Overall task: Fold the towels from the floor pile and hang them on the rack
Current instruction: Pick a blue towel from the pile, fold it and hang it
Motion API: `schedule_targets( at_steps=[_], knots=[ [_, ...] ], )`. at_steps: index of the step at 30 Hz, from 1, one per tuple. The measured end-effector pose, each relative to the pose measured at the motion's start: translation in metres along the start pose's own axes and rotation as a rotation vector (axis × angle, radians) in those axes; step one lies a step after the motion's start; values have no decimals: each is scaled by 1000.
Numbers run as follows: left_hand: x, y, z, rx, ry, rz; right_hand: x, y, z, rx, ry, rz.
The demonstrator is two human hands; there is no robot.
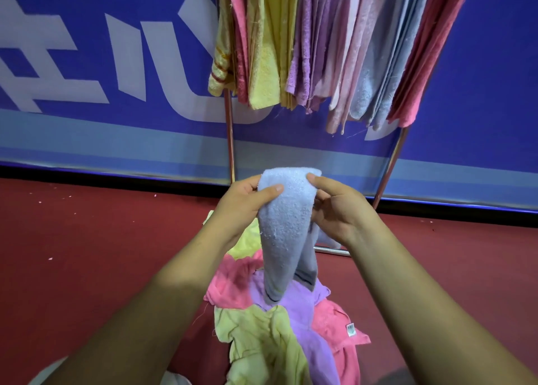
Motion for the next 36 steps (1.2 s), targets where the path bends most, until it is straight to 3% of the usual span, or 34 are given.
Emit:
schedule_targets(
  at_steps=[2,4,6,7,10,13,25,31,36],
  knots=[
    [-3,7,-3,-5,-16,-29,-7,-4,4,-145,88,329],
    [-6,17,-5,-22,-95,-65,-14,-15,4,-438,238,734],
    [-9,29,-7,-48,-187,-145,-6,-33,9,-659,241,772],
    [-10,38,-8,-62,-232,-190,3,-42,12,-679,129,706],
    [-11,73,-12,-69,-358,-246,34,-63,19,-485,-261,569],
    [-13,122,-17,7,-404,-310,59,-87,29,-372,-426,565],
    [-39,229,-39,67,-451,-484,103,-194,58,-408,-381,544],
    [-28,257,-65,170,-362,-320,113,-213,47,-372,-388,608],
    [-16,289,-91,239,-297,-305,142,-247,33,-525,-311,594]
  ],
)
Point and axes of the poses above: each hand's wrist, its own z-axis away from the middle knuckle, its own x-axis out of the palm, y = z × x, the point moved 2 cm from there along -z, towards the middle knuckle, and after that the axes turned 15 degrees about y, right-handed, at the moved point
